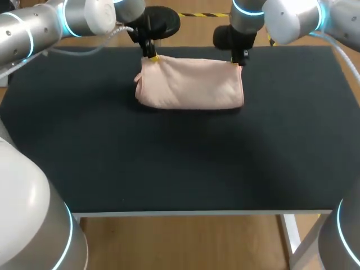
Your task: Fold the towel
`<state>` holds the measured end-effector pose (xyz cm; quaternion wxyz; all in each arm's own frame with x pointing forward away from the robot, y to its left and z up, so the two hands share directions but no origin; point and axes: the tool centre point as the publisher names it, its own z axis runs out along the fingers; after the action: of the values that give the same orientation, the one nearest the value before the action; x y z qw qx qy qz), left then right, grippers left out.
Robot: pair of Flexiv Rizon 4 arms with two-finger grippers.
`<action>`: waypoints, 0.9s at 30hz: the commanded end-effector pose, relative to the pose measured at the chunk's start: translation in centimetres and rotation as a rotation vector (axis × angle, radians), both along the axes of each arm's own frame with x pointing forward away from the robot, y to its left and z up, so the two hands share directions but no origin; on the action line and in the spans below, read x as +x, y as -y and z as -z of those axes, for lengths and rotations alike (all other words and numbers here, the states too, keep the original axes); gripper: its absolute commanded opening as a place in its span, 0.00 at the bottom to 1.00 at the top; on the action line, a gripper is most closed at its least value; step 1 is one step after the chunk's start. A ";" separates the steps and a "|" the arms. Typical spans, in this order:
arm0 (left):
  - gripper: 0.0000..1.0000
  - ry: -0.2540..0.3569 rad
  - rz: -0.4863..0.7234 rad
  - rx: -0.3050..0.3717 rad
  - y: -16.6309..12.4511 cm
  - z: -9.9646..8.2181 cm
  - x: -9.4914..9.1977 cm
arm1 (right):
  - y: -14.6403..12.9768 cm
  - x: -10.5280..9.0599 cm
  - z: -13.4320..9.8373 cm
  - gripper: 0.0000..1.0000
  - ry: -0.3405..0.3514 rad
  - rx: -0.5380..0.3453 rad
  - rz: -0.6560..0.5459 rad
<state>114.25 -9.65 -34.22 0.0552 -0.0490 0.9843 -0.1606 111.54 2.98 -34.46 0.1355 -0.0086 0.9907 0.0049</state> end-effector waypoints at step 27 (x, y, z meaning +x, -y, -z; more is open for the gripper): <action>1.00 -0.128 0.021 -0.052 -2.8 1.5 3.9 | 0.6 3.3 1.3 1.00 0.065 0.018 0.091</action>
<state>118.19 -7.87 -36.47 0.0046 -0.0595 0.9835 -0.1710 116.13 3.21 -36.44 0.1595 0.0396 0.9864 0.0013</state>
